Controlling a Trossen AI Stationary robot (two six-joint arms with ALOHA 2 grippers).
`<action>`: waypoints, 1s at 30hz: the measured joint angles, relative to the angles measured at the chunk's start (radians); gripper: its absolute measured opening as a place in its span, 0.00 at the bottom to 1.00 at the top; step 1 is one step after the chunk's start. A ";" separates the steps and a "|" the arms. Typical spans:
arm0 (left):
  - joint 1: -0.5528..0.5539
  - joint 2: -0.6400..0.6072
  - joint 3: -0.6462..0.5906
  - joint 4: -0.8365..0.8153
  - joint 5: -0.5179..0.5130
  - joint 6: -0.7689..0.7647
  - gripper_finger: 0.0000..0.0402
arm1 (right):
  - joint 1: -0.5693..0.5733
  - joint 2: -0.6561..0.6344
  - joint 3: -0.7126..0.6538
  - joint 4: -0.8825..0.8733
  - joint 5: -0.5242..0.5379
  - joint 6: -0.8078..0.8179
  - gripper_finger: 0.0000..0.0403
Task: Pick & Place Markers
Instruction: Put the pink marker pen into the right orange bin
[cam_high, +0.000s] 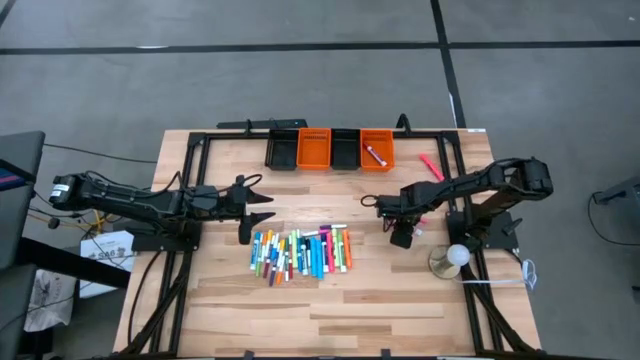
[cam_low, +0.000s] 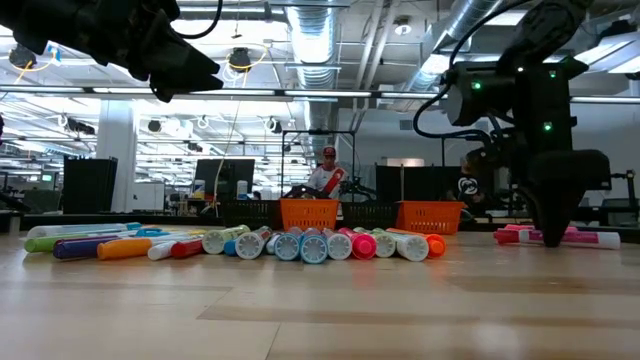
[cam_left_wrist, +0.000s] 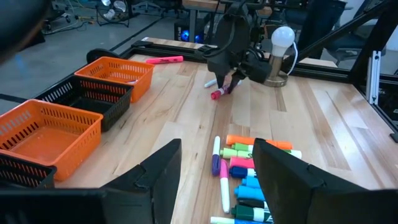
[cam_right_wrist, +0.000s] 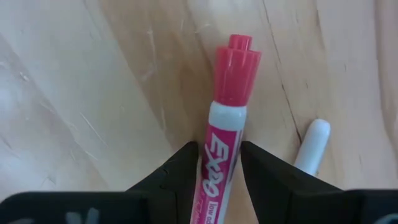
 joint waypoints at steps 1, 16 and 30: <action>0.000 0.000 0.000 0.000 0.000 0.000 0.49 | 0.000 0.000 -0.001 0.003 -0.001 0.002 0.29; 0.000 0.000 0.000 -0.002 0.000 0.000 0.49 | 0.002 -0.002 -0.002 0.010 -0.039 0.004 0.15; 0.000 0.000 0.000 -0.002 0.000 0.000 0.49 | 0.002 0.001 0.099 -0.035 -0.049 -0.005 0.14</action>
